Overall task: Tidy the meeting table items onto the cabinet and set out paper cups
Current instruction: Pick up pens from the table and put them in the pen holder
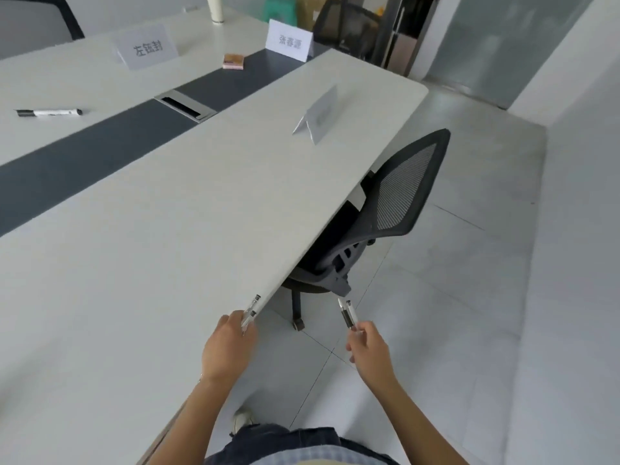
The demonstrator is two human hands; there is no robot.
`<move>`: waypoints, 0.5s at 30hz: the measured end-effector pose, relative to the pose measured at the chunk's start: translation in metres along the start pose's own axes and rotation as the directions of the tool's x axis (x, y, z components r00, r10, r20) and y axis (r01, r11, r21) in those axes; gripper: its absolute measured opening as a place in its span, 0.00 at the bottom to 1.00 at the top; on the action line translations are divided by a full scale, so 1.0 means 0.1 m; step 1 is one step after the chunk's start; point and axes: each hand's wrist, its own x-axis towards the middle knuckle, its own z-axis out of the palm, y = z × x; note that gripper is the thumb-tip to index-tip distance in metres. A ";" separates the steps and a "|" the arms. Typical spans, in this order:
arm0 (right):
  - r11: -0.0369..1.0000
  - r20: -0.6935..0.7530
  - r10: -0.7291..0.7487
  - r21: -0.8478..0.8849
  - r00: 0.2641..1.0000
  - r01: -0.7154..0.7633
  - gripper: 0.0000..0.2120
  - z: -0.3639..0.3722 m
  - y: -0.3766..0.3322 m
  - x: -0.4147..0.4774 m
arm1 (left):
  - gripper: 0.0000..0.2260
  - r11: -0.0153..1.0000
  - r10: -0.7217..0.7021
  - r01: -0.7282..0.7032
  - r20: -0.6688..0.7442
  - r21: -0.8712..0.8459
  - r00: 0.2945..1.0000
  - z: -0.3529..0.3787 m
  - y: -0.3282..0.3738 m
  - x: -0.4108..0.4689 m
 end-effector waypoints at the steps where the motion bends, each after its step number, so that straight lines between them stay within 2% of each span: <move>1: 1.000 -0.023 0.011 0.017 1.000 -0.011 0.08 -0.16 0.10 -0.02 | 0.08 1.000 0.016 -0.016 0.015 -0.007 1.000 0.12 0.12 -0.04; 4: 0.997 -0.090 0.033 0.078 0.995 -0.026 0.10 -0.70 0.43 -0.06 | 0.12 0.998 0.066 -0.064 0.103 -0.015 0.993 0.60 0.57 -0.20; 8: 0.990 -0.181 0.067 0.131 0.981 -0.044 0.11 -1.45 0.92 -0.09 | 0.08 0.980 0.193 -0.201 0.220 0.015 0.956 1.33 1.30 -0.63; 11: 0.982 -0.244 0.108 0.178 0.964 -0.065 0.09 -1.96 1.26 -0.14 | 0.09 0.954 0.290 -0.301 0.312 -0.013 0.905 1.81 1.66 -0.95; 13: 0.975 -0.274 0.145 0.202 0.951 -0.091 0.06 -2.23 1.47 -0.19 | 0.10 0.947 0.309 -0.320 0.349 -0.027 0.884 2.02 1.85 -1.07; 15: 0.968 -0.294 0.177 0.225 0.939 -0.112 0.04 -2.42 1.66 -0.24 | 0.11 0.956 0.289 -0.290 0.342 -0.049 0.894 2.12 2.03 -1.14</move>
